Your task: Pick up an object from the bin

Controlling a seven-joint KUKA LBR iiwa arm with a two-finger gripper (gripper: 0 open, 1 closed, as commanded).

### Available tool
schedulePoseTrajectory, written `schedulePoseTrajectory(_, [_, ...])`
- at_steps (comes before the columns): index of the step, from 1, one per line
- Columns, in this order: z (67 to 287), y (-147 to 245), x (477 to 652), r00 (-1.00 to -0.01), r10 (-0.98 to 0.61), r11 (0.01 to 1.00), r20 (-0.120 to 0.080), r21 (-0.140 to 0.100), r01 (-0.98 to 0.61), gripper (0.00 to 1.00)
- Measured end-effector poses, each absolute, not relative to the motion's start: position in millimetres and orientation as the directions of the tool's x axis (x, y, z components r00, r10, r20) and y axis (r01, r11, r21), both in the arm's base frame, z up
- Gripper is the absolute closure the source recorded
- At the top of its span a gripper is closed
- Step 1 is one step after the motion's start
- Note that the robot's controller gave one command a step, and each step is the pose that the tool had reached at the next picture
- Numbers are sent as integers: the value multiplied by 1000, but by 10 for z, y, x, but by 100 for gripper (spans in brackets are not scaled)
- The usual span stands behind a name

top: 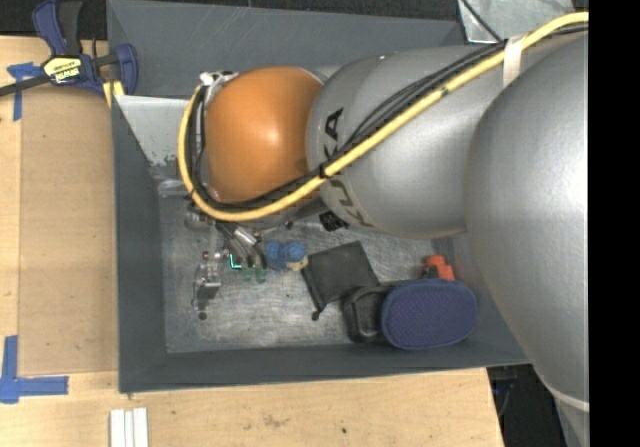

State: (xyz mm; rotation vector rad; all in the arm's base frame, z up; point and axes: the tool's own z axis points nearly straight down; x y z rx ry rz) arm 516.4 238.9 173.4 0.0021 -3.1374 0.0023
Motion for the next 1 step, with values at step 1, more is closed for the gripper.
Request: schedulePoseTrajectory(1, [983, 1605, 5301, -1000, -30, 1000, 5, -6, -30, 0])
